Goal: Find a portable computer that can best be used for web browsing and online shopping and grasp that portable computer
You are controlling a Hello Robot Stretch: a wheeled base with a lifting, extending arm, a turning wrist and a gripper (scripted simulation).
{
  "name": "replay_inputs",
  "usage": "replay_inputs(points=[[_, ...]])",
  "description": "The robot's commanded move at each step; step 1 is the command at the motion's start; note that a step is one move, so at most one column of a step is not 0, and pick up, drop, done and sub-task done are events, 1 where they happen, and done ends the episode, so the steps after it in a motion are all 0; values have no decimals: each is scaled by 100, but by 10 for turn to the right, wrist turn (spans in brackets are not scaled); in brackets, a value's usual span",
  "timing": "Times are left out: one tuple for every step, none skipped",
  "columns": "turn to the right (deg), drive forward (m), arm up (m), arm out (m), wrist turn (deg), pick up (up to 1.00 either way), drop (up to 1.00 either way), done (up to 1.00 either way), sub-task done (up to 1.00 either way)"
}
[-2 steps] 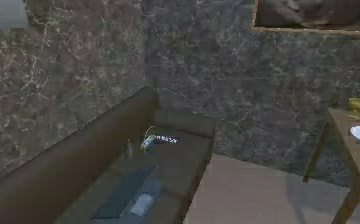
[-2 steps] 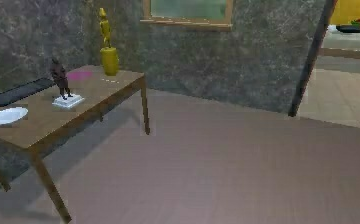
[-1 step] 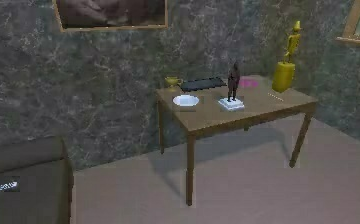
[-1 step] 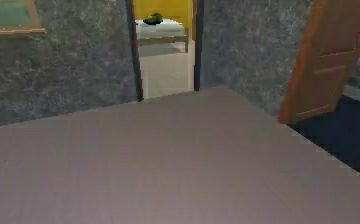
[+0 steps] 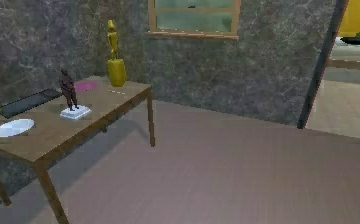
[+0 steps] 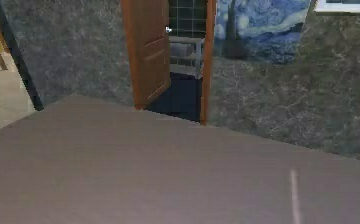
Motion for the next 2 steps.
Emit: replay_inputs(points=[[210, 0, 0, 0, 0, 0, 0, 0, 0], [0, 25, 0, 0, 0, 0, 0, 0, 0]])
